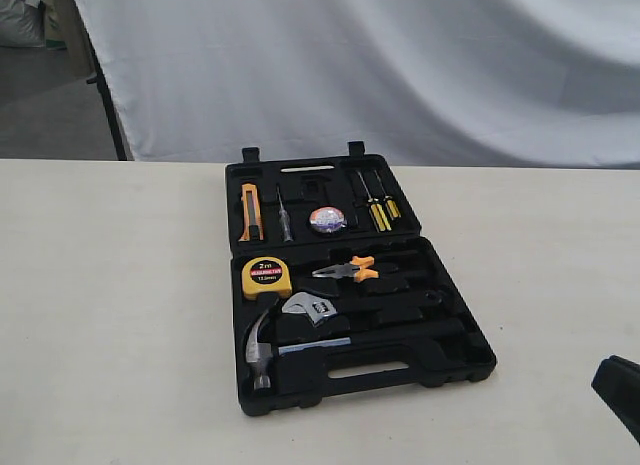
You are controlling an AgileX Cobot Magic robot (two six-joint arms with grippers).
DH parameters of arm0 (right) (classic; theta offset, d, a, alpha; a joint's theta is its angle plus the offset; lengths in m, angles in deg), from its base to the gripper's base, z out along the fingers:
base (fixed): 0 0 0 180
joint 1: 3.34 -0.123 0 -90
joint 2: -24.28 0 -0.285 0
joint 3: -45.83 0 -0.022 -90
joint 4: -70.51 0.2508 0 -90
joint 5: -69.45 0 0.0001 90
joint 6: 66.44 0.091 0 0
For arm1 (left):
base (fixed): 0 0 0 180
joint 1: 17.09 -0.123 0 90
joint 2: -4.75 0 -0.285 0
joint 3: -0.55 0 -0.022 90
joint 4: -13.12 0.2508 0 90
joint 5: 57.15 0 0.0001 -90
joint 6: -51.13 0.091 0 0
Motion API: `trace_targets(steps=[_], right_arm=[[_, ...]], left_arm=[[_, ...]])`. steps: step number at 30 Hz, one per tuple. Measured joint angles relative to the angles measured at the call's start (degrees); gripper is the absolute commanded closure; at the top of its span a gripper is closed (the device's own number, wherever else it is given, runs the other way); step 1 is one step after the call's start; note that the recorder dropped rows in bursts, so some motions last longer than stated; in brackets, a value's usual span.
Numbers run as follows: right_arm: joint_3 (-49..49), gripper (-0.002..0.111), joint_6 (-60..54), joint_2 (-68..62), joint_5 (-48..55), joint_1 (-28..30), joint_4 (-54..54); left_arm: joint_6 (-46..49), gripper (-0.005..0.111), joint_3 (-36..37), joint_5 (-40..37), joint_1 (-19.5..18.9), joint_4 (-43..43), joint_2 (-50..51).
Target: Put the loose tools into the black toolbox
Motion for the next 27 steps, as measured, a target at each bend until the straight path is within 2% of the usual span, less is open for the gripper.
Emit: trace_targets(steps=[19, 27], right_arm=[[-0.1, 0.109, 0.1, 0.0, 2.0, 0.0, 0.0], [-3.6, 0.109, 0.6, 0.0, 2.5, 0.0, -0.1]], left_arm=[[0.0, 0.106, 0.0, 0.0, 0.0, 0.0, 0.0], [0.0, 0.106, 0.0, 0.0, 0.0, 0.0, 0.0]])
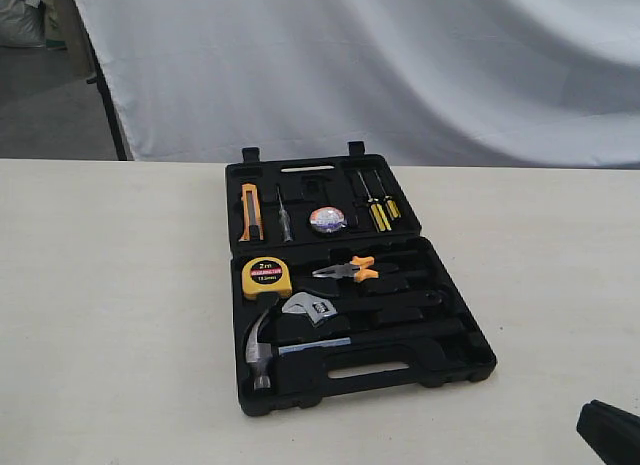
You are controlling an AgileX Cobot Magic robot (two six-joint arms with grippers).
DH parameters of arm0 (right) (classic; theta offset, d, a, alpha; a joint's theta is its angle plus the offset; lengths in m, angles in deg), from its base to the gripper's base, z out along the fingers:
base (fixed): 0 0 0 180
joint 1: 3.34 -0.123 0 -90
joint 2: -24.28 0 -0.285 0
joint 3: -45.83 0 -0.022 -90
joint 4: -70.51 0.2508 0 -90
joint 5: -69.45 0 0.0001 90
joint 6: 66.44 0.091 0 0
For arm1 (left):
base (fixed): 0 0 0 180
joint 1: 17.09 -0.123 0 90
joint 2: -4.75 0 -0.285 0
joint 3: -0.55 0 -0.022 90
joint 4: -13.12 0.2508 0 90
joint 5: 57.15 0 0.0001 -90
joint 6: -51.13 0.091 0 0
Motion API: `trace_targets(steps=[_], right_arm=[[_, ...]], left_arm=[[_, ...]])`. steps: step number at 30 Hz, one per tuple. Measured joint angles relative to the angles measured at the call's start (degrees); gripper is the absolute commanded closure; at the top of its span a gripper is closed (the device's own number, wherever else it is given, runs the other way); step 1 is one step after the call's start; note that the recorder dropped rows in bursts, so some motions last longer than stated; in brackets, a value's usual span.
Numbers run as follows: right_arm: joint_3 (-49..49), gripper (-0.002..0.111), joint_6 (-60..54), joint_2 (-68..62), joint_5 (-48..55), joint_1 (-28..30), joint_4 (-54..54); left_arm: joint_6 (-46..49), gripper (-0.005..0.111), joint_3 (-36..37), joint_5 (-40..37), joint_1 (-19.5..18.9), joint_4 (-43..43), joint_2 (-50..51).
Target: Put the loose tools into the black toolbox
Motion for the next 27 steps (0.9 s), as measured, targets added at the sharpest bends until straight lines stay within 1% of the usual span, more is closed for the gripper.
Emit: trace_targets(steps=[6, 8, 10, 13, 15, 18, 22, 27], right_arm=[[0.0, 0.109, 0.0, 0.0, 0.0, 0.0, 0.0], [0.0, 0.109, 0.0, 1.0, 0.4, 1.1, 0.0], [0.0, 0.109, 0.0, 3.2, 1.5, 4.2, 0.1], [0.0, 0.109, 0.1, 8.2, 3.7, 12.0, 0.2], [0.0, 0.109, 0.1, 10.7, 4.1, 16.1, 0.2], [0.0, 0.109, 0.0, 11.4, 4.4, 20.5, 0.2], [0.0, 0.109, -1.0, 11.4, 5.1, 24.2, -0.4], [0.0, 0.109, -2.0, 11.4, 5.2, 24.7, -0.6]], left_arm=[[0.0, 0.106, 0.0, 0.0, 0.0, 0.0, 0.0], [0.0, 0.106, 0.0, 0.0, 0.0, 0.0, 0.0], [0.0, 0.106, 0.0, 0.0, 0.0, 0.0, 0.0], [0.0, 0.106, 0.0, 0.0, 0.0, 0.0, 0.0], [0.0, 0.106, 0.0, 0.0, 0.0, 0.0, 0.0], [0.0, 0.106, 0.0, 0.0, 0.0, 0.0, 0.0], [0.0, 0.106, 0.0, 0.0, 0.0, 0.0, 0.0], [0.0, 0.106, 0.0, 0.0, 0.0, 0.0, 0.0]])
